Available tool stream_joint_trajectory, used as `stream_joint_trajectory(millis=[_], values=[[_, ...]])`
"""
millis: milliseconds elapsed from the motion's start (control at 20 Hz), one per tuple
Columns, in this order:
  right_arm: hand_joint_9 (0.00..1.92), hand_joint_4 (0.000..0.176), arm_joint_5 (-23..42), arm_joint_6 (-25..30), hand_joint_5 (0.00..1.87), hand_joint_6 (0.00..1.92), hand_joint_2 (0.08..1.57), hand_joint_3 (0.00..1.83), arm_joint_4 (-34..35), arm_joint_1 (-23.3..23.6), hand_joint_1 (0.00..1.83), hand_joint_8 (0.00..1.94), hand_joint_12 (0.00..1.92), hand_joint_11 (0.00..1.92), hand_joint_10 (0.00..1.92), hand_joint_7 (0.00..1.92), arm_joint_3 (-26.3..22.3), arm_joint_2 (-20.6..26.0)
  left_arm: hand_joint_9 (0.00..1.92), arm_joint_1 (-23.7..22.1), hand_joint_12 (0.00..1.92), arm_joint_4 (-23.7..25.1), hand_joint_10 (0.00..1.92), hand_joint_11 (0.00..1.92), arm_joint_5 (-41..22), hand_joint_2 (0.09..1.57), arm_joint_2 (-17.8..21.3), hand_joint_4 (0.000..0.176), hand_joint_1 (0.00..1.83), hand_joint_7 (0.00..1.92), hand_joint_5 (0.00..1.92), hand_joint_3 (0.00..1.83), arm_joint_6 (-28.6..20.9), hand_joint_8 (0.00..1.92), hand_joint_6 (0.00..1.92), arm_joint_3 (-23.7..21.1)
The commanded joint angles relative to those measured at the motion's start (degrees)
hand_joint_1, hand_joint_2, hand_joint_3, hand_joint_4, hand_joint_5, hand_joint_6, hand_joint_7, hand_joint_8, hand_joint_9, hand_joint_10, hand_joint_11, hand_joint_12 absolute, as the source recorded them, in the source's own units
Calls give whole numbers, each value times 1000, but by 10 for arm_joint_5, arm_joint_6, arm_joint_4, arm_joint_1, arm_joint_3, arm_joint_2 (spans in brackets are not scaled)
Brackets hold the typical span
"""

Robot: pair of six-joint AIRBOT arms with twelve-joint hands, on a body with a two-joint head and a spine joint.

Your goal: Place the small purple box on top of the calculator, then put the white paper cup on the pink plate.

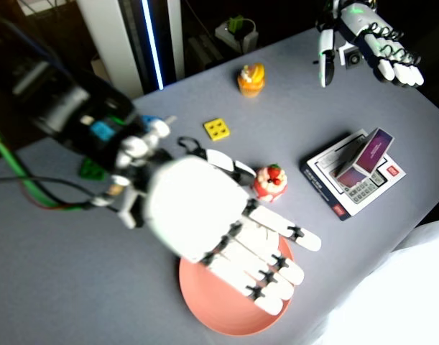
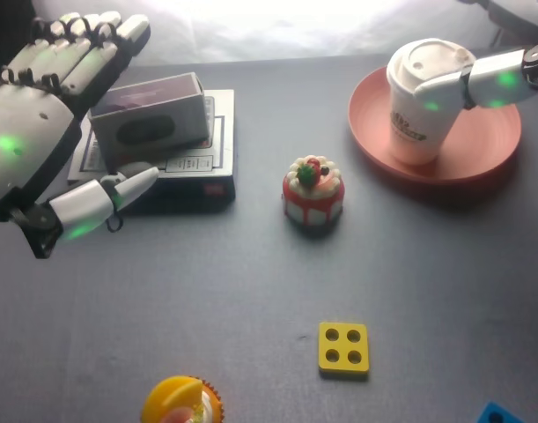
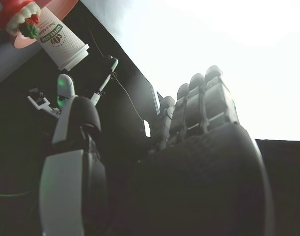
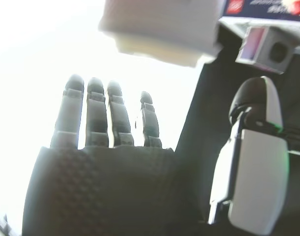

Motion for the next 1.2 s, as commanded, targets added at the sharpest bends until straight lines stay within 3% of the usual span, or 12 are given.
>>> stream_joint_trajectory(millis=[0,100,200,400,500,550,600,650,700,950,1050,1150], values=[[0,176,70,2,0,0,904,0,-11,9,568,0,0,0,0,0,-5,0,0,-6,0,9,0,0,-77,1212,0,54,724,0,5,2,-2,0,1,-3],[0,171,90,2,0,0,967,15,-29,9,542,0,0,0,0,0,-28,17,0,3,0,2,0,0,-83,1206,2,48,722,0,5,0,-3,0,0,-5],[0,176,110,2,0,0,988,23,-43,9,546,0,0,0,0,0,-49,35,0,12,0,-4,0,0,-91,1207,4,61,739,0,0,0,-4,0,0,-8],[0,176,235,2,0,0,1021,30,-79,-30,529,0,0,0,0,0,-137,106,0,27,0,-13,0,0,-114,1197,6,65,702,0,0,0,-5,0,0,-14],[0,174,297,10,0,0,1022,26,-96,-58,517,0,0,0,0,0,-172,134,0,32,0,-16,0,0,-124,1206,7,31,695,0,0,0,-5,0,0,-16],[0,137,322,15,0,0,1046,32,-103,-70,563,0,0,0,0,0,-184,143,0,36,0,-17,0,0,-128,1219,8,0,662,0,0,6,-6,0,0,-17],[0,137,346,22,0,0,1046,32,-109,-84,563,0,0,0,0,0,-194,150,0,39,0,-18,0,0,-134,1219,8,0,662,0,0,6,-8,0,0,-18],[0,119,362,27,0,0,1050,29,-113,-93,555,0,0,0,0,0,-201,155,0,41,0,-18,0,0,-138,1226,8,9,662,0,0,7,-8,0,0,-19],[0,119,385,34,0,0,1050,29,-117,-104,555,0,0,0,0,0,-210,162,0,44,0,-19,0,0,-144,1226,8,9,662,0,0,7,-9,0,0,-21],[0,118,539,55,0,0,1052,18,-105,-207,574,0,0,0,0,0,-256,198,0,70,0,-33,0,0,-189,1278,9,61,689,0,0,19,-10,0,0,-30],[0,111,601,56,0,0,1092,31,-95,-252,567,0,0,0,0,0,-275,209,0,76,0,-34,0,0,-207,1308,9,72,628,0,0,23,-11,0,0,-34],[0,110,634,56,0,0,1074,20,-93,-276,585,0,0,0,0,0,-288,215,0,78,0,-34,0,0,-225,1325,8,60,612,0,0,25,-11,0,0,-38]])
